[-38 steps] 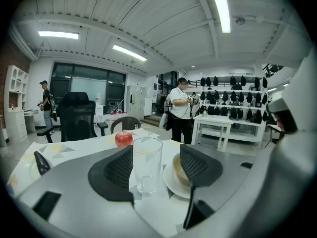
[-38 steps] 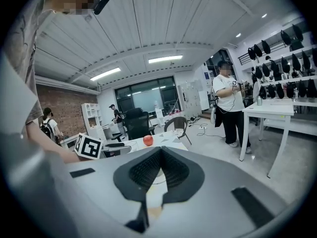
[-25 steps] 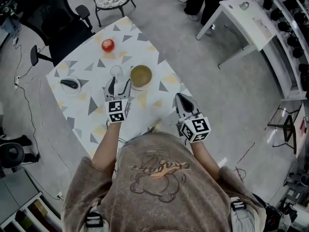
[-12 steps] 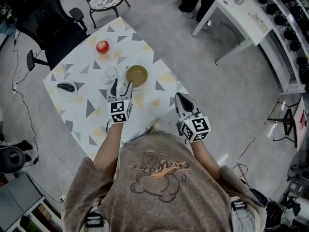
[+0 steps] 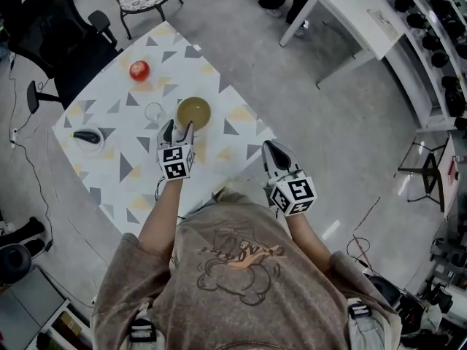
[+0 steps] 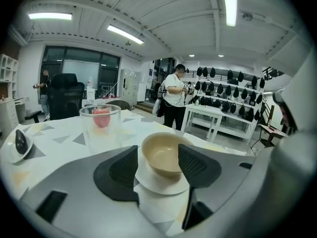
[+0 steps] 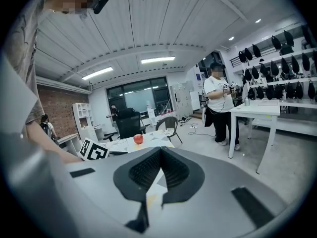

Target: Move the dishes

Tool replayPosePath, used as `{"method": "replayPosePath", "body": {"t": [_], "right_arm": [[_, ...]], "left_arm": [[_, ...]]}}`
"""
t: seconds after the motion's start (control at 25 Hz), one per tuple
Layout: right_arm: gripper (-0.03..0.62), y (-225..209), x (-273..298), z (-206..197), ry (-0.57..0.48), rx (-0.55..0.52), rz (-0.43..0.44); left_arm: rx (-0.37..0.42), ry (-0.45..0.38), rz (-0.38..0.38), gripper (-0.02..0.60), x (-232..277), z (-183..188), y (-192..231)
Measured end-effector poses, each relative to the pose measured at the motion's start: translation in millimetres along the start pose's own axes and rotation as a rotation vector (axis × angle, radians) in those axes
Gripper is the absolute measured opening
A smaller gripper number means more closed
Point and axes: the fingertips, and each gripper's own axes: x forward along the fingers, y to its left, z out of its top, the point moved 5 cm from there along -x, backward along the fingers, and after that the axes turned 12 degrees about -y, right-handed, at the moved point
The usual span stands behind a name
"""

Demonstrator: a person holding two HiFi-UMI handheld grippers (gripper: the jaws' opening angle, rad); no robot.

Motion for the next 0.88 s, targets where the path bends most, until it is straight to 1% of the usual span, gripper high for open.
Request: {"method": "replayPosePath", "body": {"t": [0.24,0.56,0.76,0.88], "right_arm": [[0.002,-10.7,-1.8,-1.9,0.017,0.001,-0.020],[0.002,-17.5,-3.4,-4.5,0.028,0.008,-0.030],[0.002,-19.3,-1.6,-5.2,0.028,0.010,-0.029],[0.002,-19.0,-2.1,-5.7,0.028,0.011,-0.030]], "left_arm": [[-0.024,0.080,0.031,0.249,14.9,-15.5,5.9],[-0.076,0.120,0.044,0.200,23.6,-19.3,5.2],[-0.120,0.150,0.068,0.118,27.9,-18.4,9.0],[-0.133,0.161,0.079,0.082,28.8,-17.6,10.6]]}}
